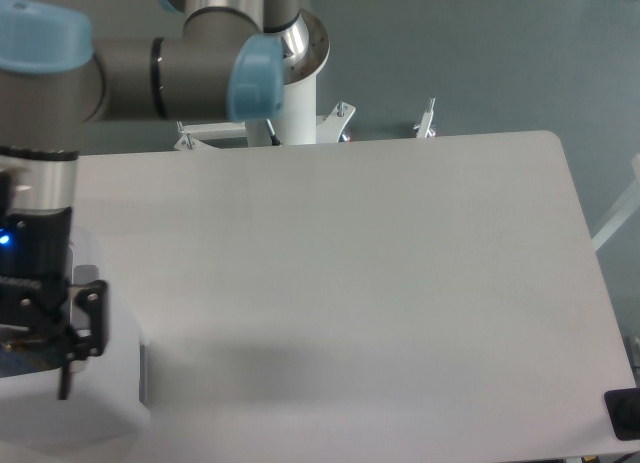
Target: Place the trash in the trash can
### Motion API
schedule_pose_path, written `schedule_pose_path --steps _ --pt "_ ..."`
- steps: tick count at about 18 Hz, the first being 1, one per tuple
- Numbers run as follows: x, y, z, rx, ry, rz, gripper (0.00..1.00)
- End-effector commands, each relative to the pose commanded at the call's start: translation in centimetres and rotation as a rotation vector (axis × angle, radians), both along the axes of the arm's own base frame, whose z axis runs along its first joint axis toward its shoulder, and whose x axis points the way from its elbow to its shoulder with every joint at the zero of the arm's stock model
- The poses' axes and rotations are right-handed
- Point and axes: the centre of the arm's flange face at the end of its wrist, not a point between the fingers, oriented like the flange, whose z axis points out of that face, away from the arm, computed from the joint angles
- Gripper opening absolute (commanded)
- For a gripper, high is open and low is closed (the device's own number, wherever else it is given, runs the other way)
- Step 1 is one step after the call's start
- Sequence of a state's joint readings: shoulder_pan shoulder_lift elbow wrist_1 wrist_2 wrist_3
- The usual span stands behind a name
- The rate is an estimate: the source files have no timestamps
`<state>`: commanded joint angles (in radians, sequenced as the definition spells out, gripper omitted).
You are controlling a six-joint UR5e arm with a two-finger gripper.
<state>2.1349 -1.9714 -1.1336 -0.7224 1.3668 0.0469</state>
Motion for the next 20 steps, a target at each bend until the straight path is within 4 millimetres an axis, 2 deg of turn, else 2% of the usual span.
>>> schedule_pose_path --steps 2,4,5,7,9,10,15,17,20 --pt "-2.0 -1.5 0.4 -0.033 0.075 -0.027 1.0" --pt "-5.0 -3.8 0.5 -0.086 0.099 -0.018 1.0" --pt "-5.7 -4.7 0.6 -0.118 0.129 -0.039 1.0" --pt "-6.9 -6.4 -0.5 -0.242 0.197 -0.094 1.0" --pt "-9.8 -9.8 -1.5 -0.399 0.277 -0.09 1.0" --pt "-10.2 -11.0 -1.0 -0.44 0.322 -0.114 1.0" --pt "-12.9 -15.8 -2.1 -0.699 0.43 -0.33 1.0" --pt "-13.3 -17.0 -1.9 -0.745 0.443 -0.394 1.0" --pt "-14.1 -18.4 -1.2 -0.745 0.434 -0.37 1.0"
